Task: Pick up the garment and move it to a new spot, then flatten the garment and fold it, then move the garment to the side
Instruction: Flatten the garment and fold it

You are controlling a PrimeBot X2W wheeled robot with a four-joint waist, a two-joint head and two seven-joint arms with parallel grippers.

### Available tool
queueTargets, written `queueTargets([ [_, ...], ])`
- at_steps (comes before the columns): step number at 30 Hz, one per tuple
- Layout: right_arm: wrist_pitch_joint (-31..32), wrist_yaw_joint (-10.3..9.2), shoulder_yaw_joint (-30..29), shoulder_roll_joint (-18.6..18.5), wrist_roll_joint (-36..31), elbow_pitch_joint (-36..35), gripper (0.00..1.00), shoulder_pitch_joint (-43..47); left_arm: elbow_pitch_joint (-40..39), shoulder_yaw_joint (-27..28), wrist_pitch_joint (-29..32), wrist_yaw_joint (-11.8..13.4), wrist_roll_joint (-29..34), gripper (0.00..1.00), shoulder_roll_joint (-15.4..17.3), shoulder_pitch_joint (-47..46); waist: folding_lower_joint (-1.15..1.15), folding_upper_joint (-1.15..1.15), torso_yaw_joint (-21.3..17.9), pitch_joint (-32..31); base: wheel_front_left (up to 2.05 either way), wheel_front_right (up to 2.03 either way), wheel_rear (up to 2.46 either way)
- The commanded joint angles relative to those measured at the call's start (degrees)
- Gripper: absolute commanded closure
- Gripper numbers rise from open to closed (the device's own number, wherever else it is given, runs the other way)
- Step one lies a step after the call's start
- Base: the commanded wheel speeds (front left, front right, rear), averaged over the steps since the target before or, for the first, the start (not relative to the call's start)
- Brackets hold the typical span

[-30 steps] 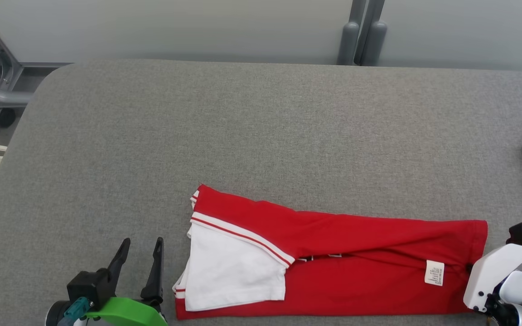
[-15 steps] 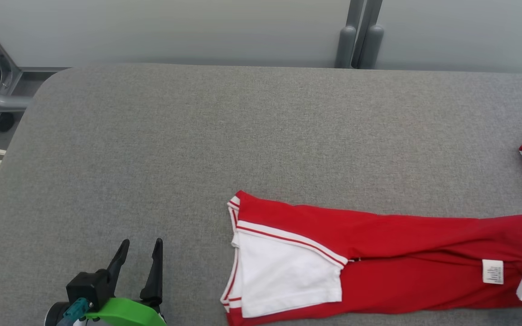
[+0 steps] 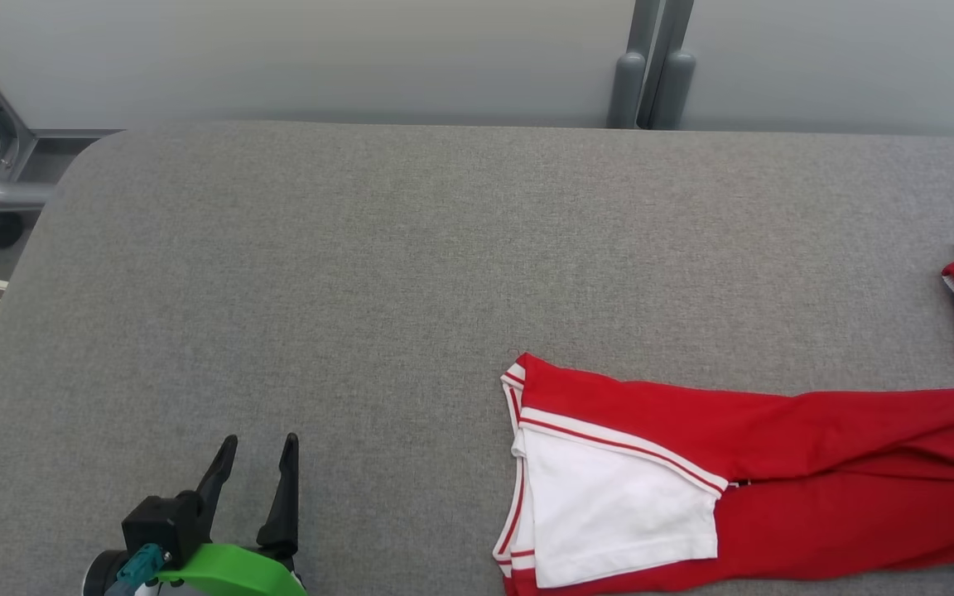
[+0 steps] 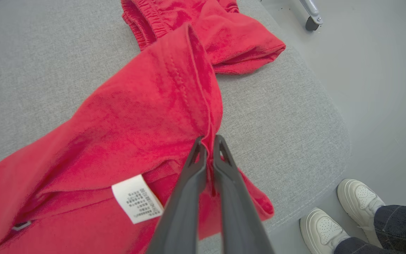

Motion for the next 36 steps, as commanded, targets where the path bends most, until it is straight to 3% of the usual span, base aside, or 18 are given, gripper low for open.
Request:
queueTargets([
  [1, 0.54, -0.11, 0.69, -0.21, 0.54, -0.69, 1.0, 0.75, -0.08, 0.08, -0.25, 0.28, 0.02, 0.0, 0.22, 0.03, 0.0, 0.0, -0.01, -0.1, 0.0, 0.0, 0.0],
  [5, 3.37, -0.09, 7.67, -0.19, 3.04, -4.43, 1.0, 2.9, 0.15, -0.06, -0.25, 0.03, -0.34, 0.0, 0.21, 0.15, 0.0, 0.0, -0.07, -0.41, 0.0, 0.0, 0.0],
  [11, 7.87, -0.09, 23.83, -0.2, 6.67, -9.94, 1.0, 5.74, 0.6, -0.53, -0.15, -0.13, -0.6, 0.0, 0.23, -0.15, 0.0, 0.0, 0.04, -0.82, 0.0, 0.0, 0.0],
  [19, 7.08, -0.09, 40.79, -0.21, 10.97, -2.83, 1.0, 1.37, 1.14, -1.64, -0.07, -0.59, -0.78, 0.0, -0.15, -1.32, 0.0, 0.0, 1.61, -0.96, 0.0, 0.0, 0.0],
  [27, 3.81, -0.08, 50.98, -0.2, 14.74, 5.77, 1.0, -3.38, 1.3, -2.06, -0.08, -1.0, -0.74, 0.0, 0.1, -1.88, 0.0, 0.0, 3.58, -0.77, 0.0, 0.0, 0.0],
  [36, 0.89, -0.08, 56.12, -0.21, 17.36, 13.37, 1.0, -7.41, 1.92, -2.68, -0.17, -1.29, -0.53, 0.0, -0.04, -2.22, 0.0, 0.0, 5.53, -0.31, 0.0, 0.0, 0.0],
])
